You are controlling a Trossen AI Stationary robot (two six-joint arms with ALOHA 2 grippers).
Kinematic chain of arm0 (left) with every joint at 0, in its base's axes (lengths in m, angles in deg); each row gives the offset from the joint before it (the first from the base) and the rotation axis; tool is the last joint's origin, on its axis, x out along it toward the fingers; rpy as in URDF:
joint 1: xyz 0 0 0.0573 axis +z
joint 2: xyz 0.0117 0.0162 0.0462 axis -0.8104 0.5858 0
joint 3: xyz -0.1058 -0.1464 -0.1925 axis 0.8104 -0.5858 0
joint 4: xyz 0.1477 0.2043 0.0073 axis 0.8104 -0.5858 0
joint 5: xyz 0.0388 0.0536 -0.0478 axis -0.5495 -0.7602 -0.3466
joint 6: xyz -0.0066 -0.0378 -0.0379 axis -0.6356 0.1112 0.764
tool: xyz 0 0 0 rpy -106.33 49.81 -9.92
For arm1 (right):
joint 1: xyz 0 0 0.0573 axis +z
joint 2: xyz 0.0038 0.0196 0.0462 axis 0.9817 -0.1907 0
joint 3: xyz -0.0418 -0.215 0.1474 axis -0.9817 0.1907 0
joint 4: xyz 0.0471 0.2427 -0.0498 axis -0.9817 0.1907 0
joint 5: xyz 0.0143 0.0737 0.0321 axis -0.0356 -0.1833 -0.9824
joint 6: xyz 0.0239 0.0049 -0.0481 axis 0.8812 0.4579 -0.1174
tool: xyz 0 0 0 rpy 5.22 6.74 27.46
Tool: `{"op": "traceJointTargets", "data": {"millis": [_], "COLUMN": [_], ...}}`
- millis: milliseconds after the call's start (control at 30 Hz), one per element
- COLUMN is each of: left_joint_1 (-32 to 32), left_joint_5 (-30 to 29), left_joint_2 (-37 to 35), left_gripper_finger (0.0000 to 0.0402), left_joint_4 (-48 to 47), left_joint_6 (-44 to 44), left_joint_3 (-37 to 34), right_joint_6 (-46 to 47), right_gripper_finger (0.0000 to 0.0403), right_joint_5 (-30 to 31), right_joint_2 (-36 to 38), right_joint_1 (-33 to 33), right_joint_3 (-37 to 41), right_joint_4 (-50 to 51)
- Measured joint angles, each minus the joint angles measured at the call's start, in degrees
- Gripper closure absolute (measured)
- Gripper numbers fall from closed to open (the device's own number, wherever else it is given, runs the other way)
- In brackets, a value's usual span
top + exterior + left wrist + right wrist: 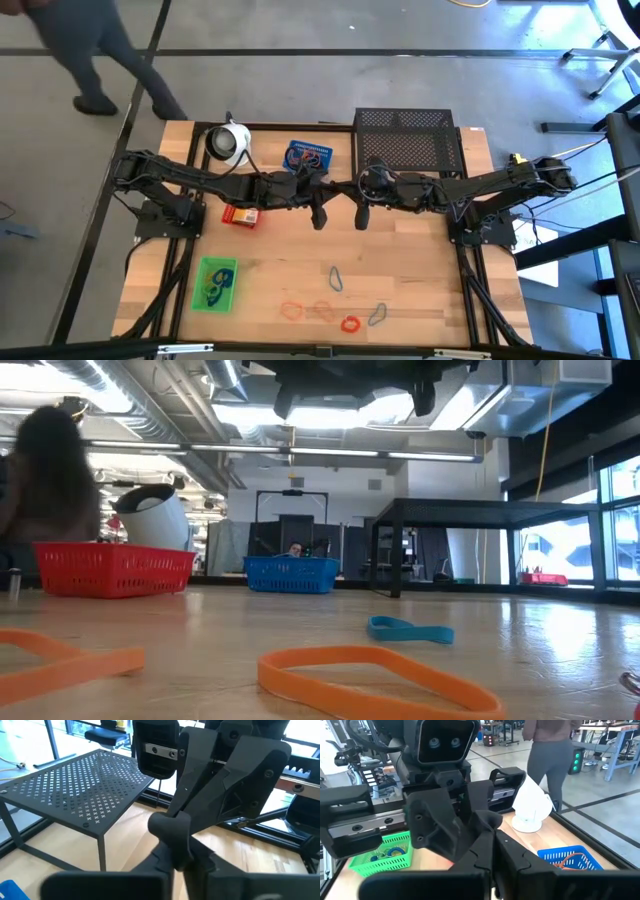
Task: Pick & Place Office Desk Supplies
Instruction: Put the black rubber band into the blue bin
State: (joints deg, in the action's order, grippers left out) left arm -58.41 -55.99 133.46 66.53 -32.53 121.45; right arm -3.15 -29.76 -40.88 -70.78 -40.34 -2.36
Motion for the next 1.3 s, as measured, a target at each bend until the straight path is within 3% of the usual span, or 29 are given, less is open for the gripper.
{"op": "traceJointTargets", "data": {"millis": [267,400,633,767,1033,1300], "left_joint_1": [0.0,0.3,2.5,5.1,14.1,21.0], "left_joint_5": [0.1,0.6,0.0,0.1,-0.9,-0.5], "left_joint_2": [0.0,0.0,-0.1,-0.1,1.3,10.0], "left_gripper_finger": [0.0398,0.0398,0.0398,0.0398,0.0398,0.0398], "left_joint_4": [-0.3,-1.0,-6.9,-11.1,-22.0,-22.5], "left_joint_6": [3.1,5.4,11.2,11.7,11.7,14.0], "left_joint_3": [0.0,0.0,0.0,0.0,0.0,0.0], "right_joint_6": [2.7,4.1,4.1,4.1,13.0,22.6], "right_gripper_finger": [0.0370,0.0317,0.0201,0.0159,0.0145,0.0144], "right_joint_5": [-2.8,-6.5,-7.7,-7.4,-10.3,-21.5], "right_joint_2": [0.0,0.5,5.3,9.6,15.9,15.9], "right_joint_1": [-0.6,-1.9,-3.0,-3.0,-3.0,-2.9], "right_joint_3": [0.0,0.0,0.1,0.1,0.1,0.0], "right_joint_4": [0.8,3.0,12.3,19.1,29.1,38.2]}}
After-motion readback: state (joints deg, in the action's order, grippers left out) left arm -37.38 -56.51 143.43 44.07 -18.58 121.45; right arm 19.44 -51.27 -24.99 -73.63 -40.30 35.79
